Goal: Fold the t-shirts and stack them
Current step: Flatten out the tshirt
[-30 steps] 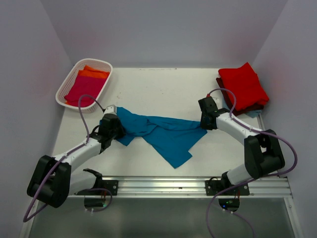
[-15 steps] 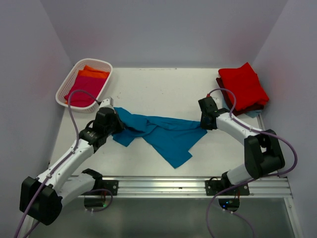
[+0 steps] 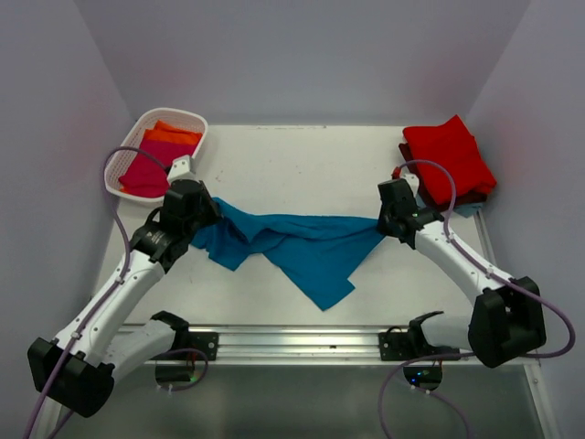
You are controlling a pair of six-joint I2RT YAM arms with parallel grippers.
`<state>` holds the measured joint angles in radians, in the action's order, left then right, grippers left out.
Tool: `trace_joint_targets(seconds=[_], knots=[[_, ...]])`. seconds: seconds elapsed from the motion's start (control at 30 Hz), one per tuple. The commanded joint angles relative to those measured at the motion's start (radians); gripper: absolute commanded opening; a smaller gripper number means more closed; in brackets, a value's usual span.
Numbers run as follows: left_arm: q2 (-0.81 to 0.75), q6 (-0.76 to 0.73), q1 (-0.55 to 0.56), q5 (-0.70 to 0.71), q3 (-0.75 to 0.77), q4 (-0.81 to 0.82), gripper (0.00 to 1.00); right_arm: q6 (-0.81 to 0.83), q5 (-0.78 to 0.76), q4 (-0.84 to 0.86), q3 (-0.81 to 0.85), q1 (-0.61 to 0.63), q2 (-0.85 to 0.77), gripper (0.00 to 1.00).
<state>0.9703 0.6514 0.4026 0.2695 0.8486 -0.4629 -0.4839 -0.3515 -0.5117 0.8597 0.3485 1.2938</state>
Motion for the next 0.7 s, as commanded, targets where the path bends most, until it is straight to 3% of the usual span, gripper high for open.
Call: trace_joint_targets(seconds=[0.0, 0.07, 0.1, 0.2, 0.3, 0.43, 0.57, 0.67], knots=[[-0.027, -0.039, 0.007, 0.053, 0.095, -0.031, 0.00, 0.008, -0.037, -0.043, 0.035, 0.003, -0.031, 0.05], [-0.035, -0.045, 0.007, 0.053, 0.121, -0.037, 0.00, -0.004, -0.040, -0.100, 0.071, 0.004, 0.007, 0.38], [-0.036, -0.050, 0.007, 0.056, 0.124, -0.039, 0.00, -0.007, -0.049, -0.109, 0.076, 0.003, 0.018, 0.63], [-0.035, -0.056, 0.007, 0.060, 0.135, -0.049, 0.00, -0.024, -0.076, -0.110, 0.075, 0.004, 0.055, 0.77], [-0.039, -0.055, 0.007, 0.063, 0.127, -0.054, 0.00, -0.032, -0.060, -0.083, 0.073, 0.003, 0.084, 0.78], [-0.041, -0.056, 0.007, 0.069, 0.122, -0.057, 0.00, -0.042, -0.017, -0.050, 0.064, 0.003, 0.093, 0.69], [-0.039, -0.056, 0.005, 0.071, 0.124, -0.054, 0.00, -0.070, -0.070, -0.021, 0.018, 0.001, 0.091, 0.48], [-0.033, -0.058, 0.005, 0.065, 0.125, -0.052, 0.00, -0.119, -0.115, -0.033, 0.019, -0.022, 0.125, 0.44]])
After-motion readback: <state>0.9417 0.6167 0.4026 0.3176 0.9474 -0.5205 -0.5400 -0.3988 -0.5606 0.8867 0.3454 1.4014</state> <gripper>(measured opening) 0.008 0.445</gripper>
